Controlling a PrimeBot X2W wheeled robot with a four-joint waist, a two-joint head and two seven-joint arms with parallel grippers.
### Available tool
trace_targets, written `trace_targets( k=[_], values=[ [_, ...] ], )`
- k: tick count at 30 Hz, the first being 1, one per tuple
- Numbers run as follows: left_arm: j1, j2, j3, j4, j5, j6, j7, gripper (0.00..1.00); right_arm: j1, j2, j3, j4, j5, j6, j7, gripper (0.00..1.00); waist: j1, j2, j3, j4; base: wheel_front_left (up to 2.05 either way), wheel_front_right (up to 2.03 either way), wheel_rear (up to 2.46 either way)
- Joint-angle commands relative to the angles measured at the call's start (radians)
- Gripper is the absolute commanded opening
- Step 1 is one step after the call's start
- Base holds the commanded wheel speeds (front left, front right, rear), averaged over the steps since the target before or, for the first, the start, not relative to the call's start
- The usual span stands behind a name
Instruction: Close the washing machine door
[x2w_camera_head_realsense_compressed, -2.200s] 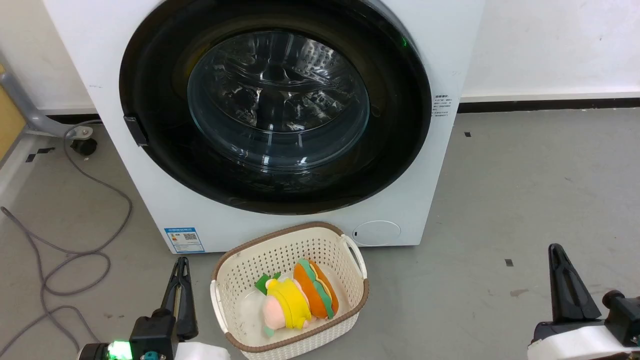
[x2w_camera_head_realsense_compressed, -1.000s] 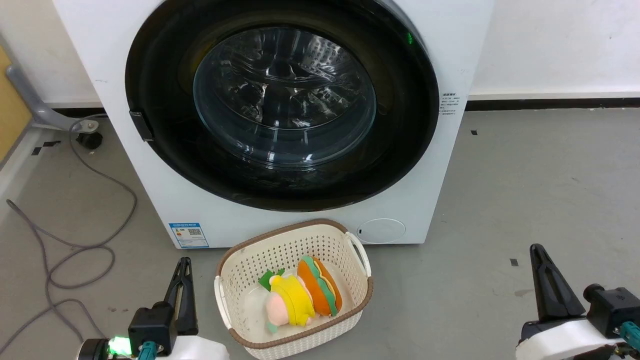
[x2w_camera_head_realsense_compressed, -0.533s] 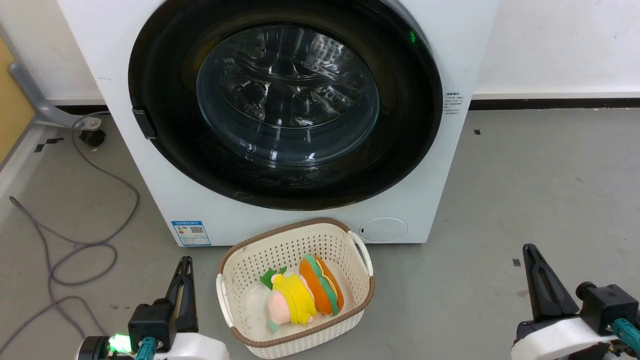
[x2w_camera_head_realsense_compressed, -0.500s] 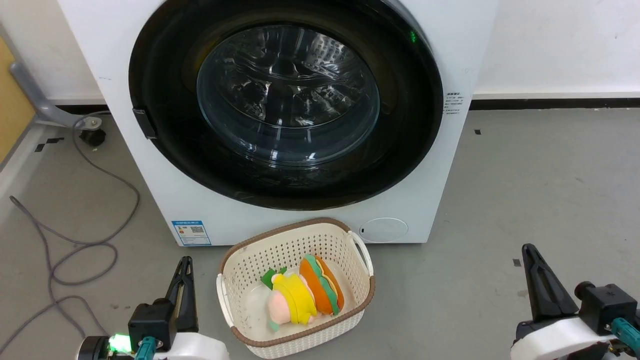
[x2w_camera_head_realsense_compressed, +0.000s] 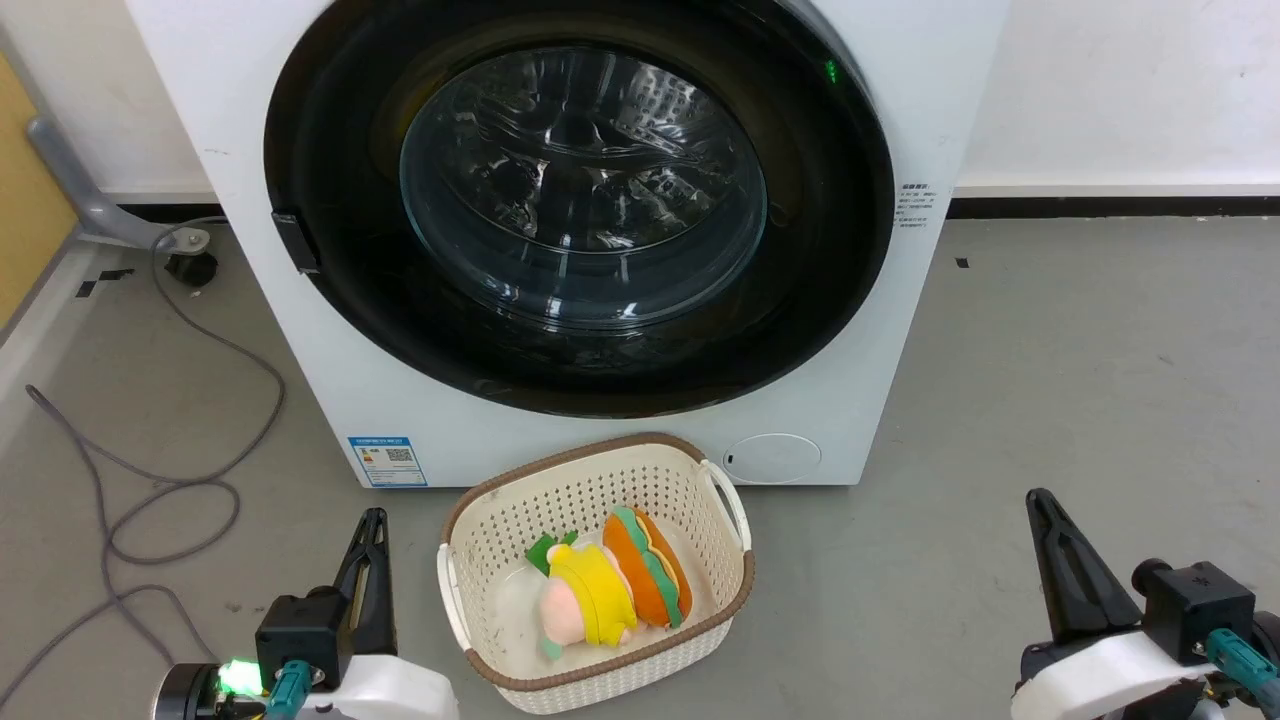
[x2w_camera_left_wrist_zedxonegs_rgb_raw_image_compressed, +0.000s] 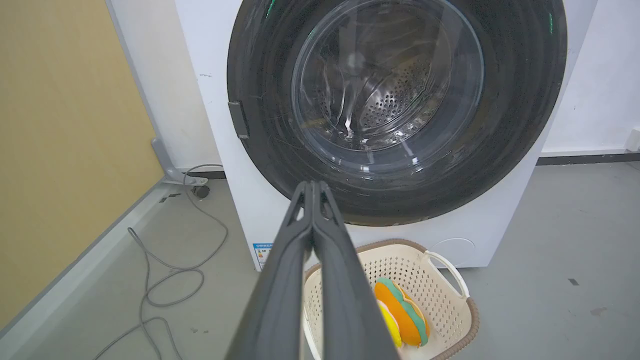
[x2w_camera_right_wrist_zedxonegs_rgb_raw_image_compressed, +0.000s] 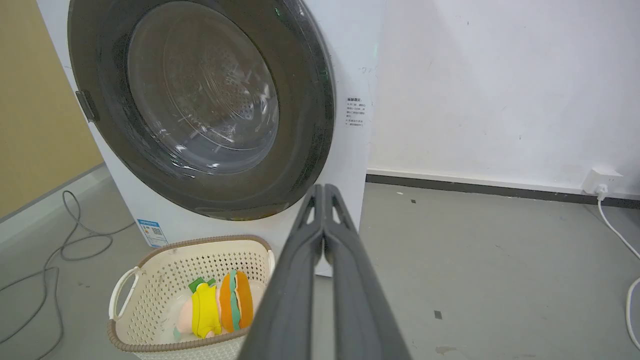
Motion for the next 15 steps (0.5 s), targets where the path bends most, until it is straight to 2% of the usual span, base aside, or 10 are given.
trace_targets(
  k=[1,15],
  values=[
    [-0.014,-0.003,0.005,-0.005,0.005,-0.007,0.006,0.0,-0.004,0.002,0.005,-0.009,-0.004,-0.001,0.005,0.0,0.0,-0.0001,0.0,0.001,0.0,0.0,0.0],
    [-0.022,-0.006,0.013,-0.008,0.006,-0.027,0.035,0.0,-0.005,0.002,0.022,-0.02,-0.012,-0.001,0.033,0.0,0.0,-0.0001,0.004,0.008,0.0,0.0,0.0]
  ],
)
